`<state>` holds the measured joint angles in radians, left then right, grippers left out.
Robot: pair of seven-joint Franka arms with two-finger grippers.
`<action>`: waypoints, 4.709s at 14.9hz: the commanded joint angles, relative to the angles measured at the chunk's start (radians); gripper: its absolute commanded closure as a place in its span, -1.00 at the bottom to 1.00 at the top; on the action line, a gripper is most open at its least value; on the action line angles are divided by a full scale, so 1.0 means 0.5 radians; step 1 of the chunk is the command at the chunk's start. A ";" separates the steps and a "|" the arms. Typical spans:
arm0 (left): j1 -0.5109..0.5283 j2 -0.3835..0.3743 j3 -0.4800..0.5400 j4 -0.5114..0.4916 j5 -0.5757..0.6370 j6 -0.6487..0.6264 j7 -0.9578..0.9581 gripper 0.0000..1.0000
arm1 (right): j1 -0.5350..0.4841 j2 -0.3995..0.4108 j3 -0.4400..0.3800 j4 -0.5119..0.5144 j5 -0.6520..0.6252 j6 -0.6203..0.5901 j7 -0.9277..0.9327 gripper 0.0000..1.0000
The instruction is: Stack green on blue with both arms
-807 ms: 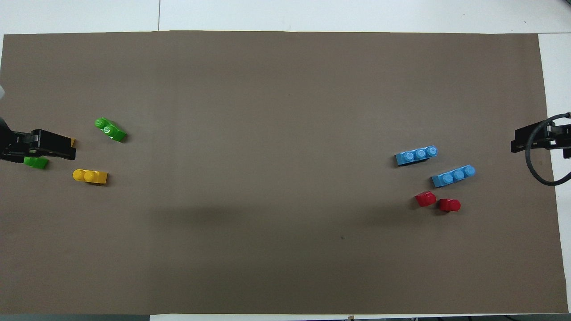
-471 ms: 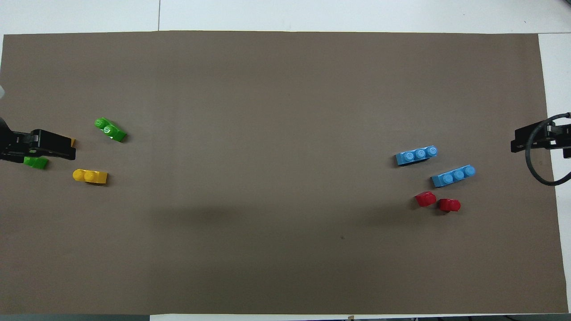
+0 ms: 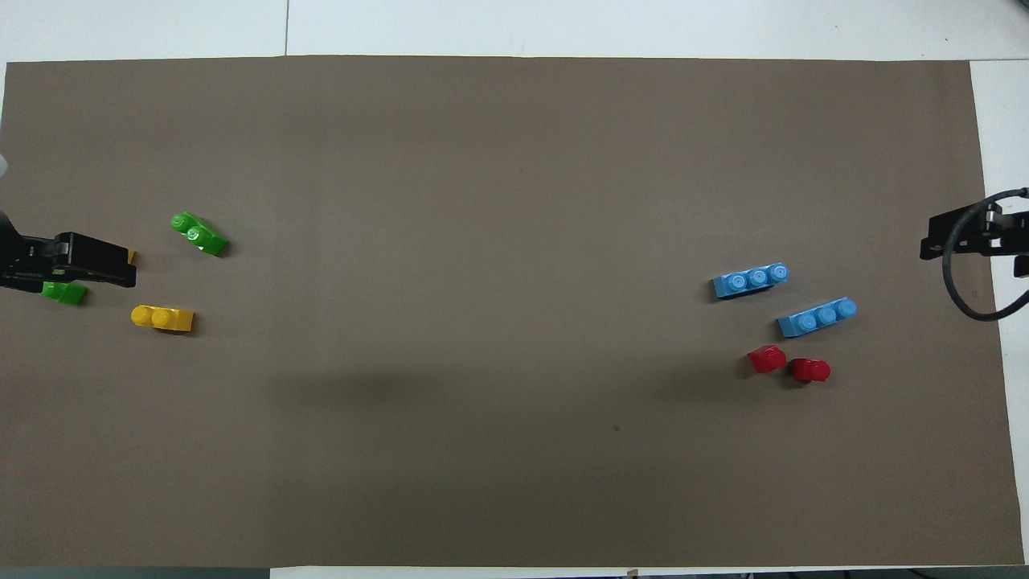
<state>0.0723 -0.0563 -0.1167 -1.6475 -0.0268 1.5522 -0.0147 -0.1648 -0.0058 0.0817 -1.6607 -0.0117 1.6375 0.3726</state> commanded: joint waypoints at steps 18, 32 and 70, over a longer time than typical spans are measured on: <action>0.131 0.443 0.019 -0.319 -0.042 0.926 -1.273 -1.00 | -0.100 0.567 -0.001 -0.289 0.861 0.486 1.501 -0.93; 0.174 0.938 0.025 -0.205 -0.023 1.350 -1.689 -1.00 | -0.115 0.598 0.002 -0.630 0.901 0.833 1.335 -0.96; -0.242 0.435 0.006 -0.291 0.093 0.802 -2.633 1.00 | 1.326 0.815 -0.001 -0.274 1.085 1.529 2.945 1.00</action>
<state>0.0052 0.2147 -0.1246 -1.7621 0.0146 1.9955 -1.2177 0.4797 0.3900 0.0905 -1.7793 0.5252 2.3659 1.8062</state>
